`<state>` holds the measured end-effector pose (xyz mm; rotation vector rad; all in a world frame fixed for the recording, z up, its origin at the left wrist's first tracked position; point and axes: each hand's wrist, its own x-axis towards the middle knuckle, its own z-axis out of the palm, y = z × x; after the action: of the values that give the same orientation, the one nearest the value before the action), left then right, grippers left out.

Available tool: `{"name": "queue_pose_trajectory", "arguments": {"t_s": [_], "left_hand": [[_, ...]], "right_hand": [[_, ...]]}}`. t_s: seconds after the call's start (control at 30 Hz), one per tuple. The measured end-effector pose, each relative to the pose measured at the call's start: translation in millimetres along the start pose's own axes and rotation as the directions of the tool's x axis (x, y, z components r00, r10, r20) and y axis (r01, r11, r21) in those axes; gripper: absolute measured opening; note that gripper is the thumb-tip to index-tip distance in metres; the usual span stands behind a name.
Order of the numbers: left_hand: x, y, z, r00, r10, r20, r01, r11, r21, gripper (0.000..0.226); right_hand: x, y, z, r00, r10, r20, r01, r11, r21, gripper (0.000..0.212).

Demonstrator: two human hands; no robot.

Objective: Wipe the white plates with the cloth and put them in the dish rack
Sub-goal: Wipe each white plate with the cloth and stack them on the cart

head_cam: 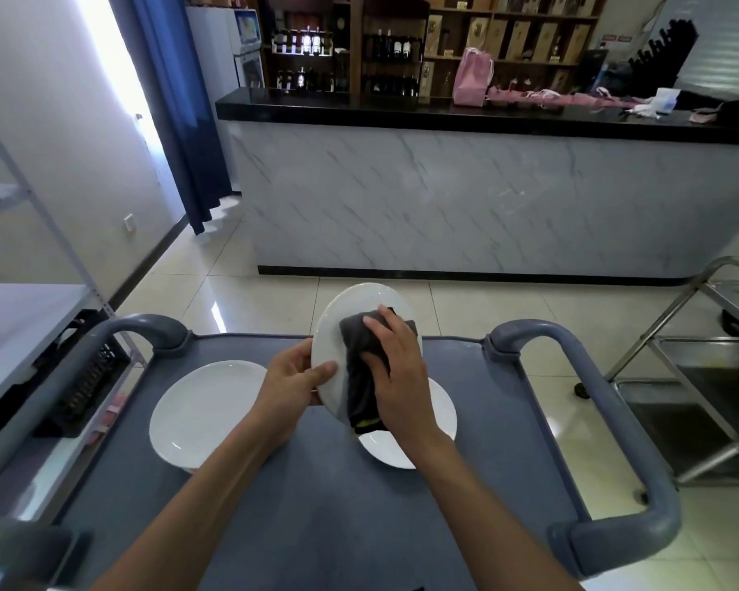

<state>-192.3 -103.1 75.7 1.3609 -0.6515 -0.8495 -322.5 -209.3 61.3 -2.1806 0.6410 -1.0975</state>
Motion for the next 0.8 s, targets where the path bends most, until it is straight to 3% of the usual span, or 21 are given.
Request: {"name": "queue_pose_trajectory", "arguments": {"t_s": [0.13, 0.3, 0.57, 0.8], "left_hand": [[-4, 1, 6, 0.999, 0.005, 0.034, -0.006, 0.999, 0.042, 0.027], [-6, 5, 11, 0.993, 0.036, 0.113, -0.049, 0.992, 0.113, 0.027], [-10, 2, 13, 0.994, 0.067, 0.087, -0.069, 0.997, 0.022, 0.029], [-15, 3, 10, 0.994, 0.101, 0.043, -0.096, 0.989, -0.115, 0.03]], "right_hand": [[9, -3, 0, 0.997, -0.052, -0.059, 0.05, 0.998, -0.044, 0.04], [21, -2, -2, 0.985, -0.167, -0.035, 0.161, 0.979, -0.125, 0.037], [36, -1, -10, 0.988, -0.149, -0.024, 0.146, 0.984, -0.099, 0.038], [60, 6, -26, 1.0, -0.019, -0.022, 0.017, 0.996, -0.09, 0.043]]}}
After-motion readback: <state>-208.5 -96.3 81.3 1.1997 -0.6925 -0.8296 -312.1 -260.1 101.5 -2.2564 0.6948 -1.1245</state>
